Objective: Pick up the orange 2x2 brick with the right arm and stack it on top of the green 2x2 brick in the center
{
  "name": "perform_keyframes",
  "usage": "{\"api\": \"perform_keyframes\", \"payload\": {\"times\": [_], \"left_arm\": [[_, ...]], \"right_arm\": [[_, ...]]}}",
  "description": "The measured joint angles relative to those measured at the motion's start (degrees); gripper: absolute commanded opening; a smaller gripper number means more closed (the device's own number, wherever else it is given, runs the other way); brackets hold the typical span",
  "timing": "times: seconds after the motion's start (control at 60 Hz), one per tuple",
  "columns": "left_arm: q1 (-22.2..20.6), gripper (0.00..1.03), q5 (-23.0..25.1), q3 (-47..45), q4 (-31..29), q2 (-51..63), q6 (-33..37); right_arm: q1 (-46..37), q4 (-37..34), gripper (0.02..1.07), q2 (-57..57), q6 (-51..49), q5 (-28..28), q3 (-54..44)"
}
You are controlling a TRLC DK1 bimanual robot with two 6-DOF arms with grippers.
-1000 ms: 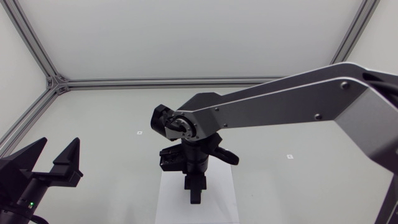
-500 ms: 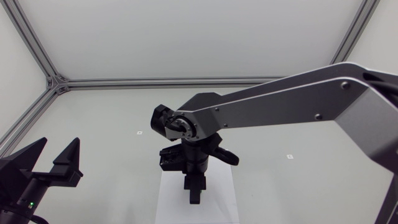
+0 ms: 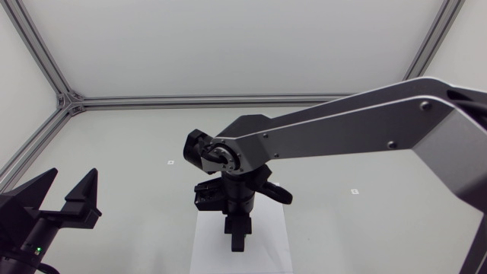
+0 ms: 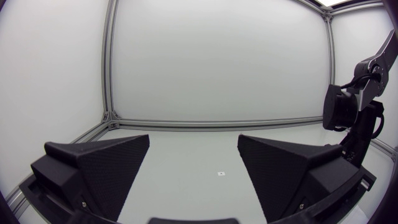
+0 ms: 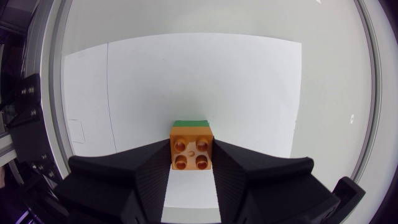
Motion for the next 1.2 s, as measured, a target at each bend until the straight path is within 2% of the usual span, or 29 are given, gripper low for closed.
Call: {"api": "perform_keyframes", "payload": {"times": [1.05, 1.2], "left_arm": [[0.0, 0.99, 0.0, 0.0, 0.0, 0.0, 0.0], [0.0, 0.99, 0.0, 0.0, 0.0, 0.0, 0.0]], "right_arm": [[-0.4, 0.2, 0.08, -0.3, -1.8, 0.2, -0.6], [-0.4, 0.3, 0.18, -0.3, -1.8, 0.5, -0.6]]}}
